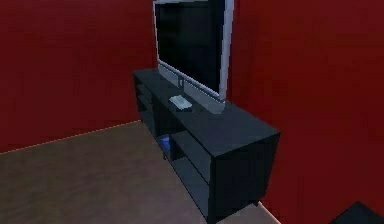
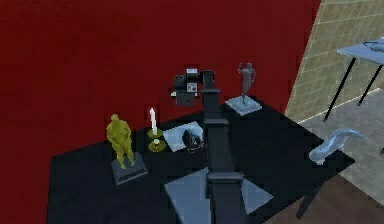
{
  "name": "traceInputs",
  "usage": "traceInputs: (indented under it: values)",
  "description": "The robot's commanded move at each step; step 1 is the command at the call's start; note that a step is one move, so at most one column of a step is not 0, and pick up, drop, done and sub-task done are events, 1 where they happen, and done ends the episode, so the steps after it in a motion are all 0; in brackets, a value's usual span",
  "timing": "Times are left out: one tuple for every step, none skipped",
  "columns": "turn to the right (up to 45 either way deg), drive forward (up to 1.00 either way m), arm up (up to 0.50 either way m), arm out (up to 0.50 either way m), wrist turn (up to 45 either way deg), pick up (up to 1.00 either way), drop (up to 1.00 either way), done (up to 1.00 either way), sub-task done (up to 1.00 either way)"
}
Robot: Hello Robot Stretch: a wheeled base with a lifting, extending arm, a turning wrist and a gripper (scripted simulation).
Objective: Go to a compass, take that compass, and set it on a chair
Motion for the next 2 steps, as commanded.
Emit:
traceInputs:
  values:
    - [0.0,0.00,0.00,0.00,3.0,0.00,0.00,0.00,0.00]
    - [0.0,0.00,-0.30,0.00,0.0,0.00,0.00,0.00,0.00]
